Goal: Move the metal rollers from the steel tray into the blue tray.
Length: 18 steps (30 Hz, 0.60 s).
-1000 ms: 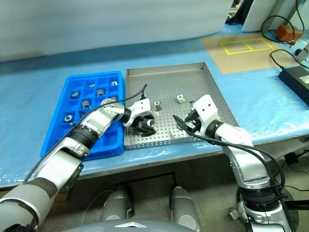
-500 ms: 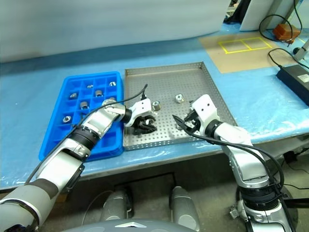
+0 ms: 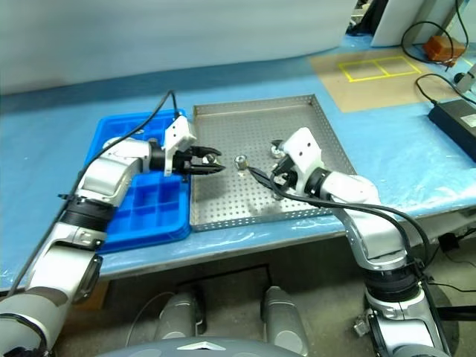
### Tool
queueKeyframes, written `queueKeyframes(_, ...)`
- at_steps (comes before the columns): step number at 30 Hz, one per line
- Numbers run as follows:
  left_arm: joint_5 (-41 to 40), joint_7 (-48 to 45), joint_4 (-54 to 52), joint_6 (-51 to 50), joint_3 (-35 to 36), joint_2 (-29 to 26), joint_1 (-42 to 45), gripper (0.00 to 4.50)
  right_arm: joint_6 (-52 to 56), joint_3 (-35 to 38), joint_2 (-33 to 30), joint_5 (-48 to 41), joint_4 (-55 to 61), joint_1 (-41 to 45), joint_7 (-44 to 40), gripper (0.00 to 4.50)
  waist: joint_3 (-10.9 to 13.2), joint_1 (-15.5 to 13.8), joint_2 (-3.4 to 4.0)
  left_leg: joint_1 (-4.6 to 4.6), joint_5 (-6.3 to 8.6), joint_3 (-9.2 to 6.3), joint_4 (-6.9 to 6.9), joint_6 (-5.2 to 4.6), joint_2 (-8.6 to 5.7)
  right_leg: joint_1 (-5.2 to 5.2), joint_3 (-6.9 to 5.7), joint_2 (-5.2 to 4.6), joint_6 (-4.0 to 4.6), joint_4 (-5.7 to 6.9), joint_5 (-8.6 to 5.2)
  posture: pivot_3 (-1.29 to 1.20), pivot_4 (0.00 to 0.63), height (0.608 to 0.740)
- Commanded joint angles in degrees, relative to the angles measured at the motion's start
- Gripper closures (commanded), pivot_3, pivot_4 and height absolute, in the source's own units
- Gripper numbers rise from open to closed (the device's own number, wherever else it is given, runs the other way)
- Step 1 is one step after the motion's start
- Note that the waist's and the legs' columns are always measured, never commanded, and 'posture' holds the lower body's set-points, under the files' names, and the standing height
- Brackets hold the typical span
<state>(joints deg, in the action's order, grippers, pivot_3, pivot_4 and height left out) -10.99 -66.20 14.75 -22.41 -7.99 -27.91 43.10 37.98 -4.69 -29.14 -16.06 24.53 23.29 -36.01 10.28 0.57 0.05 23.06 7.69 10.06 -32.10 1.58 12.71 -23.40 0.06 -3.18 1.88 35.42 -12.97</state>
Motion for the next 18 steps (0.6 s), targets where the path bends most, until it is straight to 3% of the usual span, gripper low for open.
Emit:
queueKeyframes(1,-2.2,2.6,-7.8,-2.9,4.6,-3.8,-2.8,2.74,-2.9,-3.0,1.1,-0.6,-3.8,4.4,-3.6,0.11,0.0,-0.1,0.00,0.01,0.00,-0.01,-0.01,0.00,0.00,0.00,-0.01,-0.01,0.00,0.02,0.00,-0.20,0.150,0.740)
queueKeyframes(7,-4.8,8.4,-17.5,-9.4,11.2,-8.7,-10.7,2.74,-5.7,-5.1,6.9,-3.1,-12.6,12.8,-8.6,0.11,0.0,-1.3,0.03,0.11,-0.06,-0.02,0.08,0.10,0.02,-0.24,-0.04,-0.01,0.02,0.16,-0.01,-0.03,0.150,0.740)
queueKeyframes(11,-7.3,13.9,-28.4,-15.7,19.7,-11.6,-23.0,2.74,-8.0,-9.3,12.0,-2.8,-21.3,17.5,-13.9,0.11,0.0,-2.2,0.01,0.14,-0.12,-0.01,0.26,0.21,0.01,-0.40,-0.04,-0.01,0.08,0.19,-0.05,0.05,0.150,0.740)
queueKeyframes(15,-8.9,18.9,-36.0,-19.1,25.7,-11.2,-33.4,2.74,-14.1,-13.6,14.7,2.1,-32.5,19.1,-15.7,0.11,0.0,-4.4,-0.06,0.27,-0.27,-0.05,0.70,0.43,0.06,-0.61,-0.26,0.00,0.22,0.16,-0.14,0.16,0.150,0.740)
queueKeyframes(18,-8.7,23.2,-38.4,-19.3,28.0,-10.0,-37.7,2.74,-14.5,-13.1,16.4,0.7,-33.4,20.8,-17.9,0.11,0.0,-6.5,-0.06,0.41,-0.30,-0.10,0.77,0.48,0.09,-0.67,-0.45,-0.02,0.28,0.14,-0.18,0.20,0.150,0.740)
